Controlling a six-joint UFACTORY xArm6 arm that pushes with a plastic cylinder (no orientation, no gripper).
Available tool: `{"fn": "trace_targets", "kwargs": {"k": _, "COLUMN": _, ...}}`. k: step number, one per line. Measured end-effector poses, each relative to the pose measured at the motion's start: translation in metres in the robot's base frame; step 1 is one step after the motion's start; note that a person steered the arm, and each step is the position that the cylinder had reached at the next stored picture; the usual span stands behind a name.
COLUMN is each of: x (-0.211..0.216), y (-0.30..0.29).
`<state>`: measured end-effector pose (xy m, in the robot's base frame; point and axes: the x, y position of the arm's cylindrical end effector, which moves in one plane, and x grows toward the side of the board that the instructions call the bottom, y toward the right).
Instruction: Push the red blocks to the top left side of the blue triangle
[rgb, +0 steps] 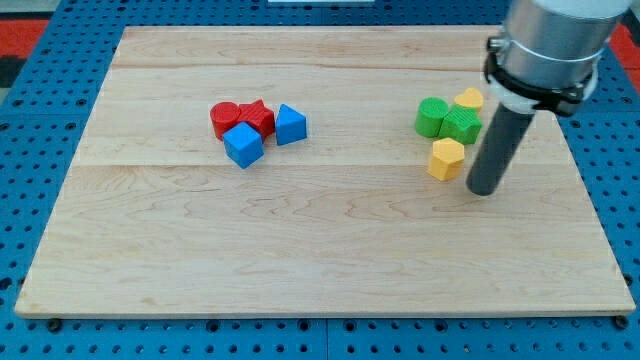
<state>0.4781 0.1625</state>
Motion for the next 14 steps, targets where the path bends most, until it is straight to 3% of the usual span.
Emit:
{"fn": "trace_targets", "kwargs": {"k": 2, "x": -0.041, "y": -0.027}}
{"fn": "trace_targets", "kwargs": {"k": 3, "x": -0.034, "y": -0.032}}
{"fn": "trace_targets", "kwargs": {"k": 5, "x": 0.027, "y": -0.139}}
{"fn": "trace_targets", "kwargs": {"k": 6, "x": 0.027, "y": -0.206}}
{"fn": "trace_targets", "kwargs": {"k": 8, "x": -0.014, "y": -0.311}}
{"fn": "trace_targets", "kwargs": {"k": 10, "x": -0.076, "y": -0.306}}
{"fn": "trace_targets", "kwargs": {"k": 11, "x": -0.076, "y": -0.281}}
{"fn": "trace_targets", "kwargs": {"k": 14, "x": -0.119, "y": -0.305}}
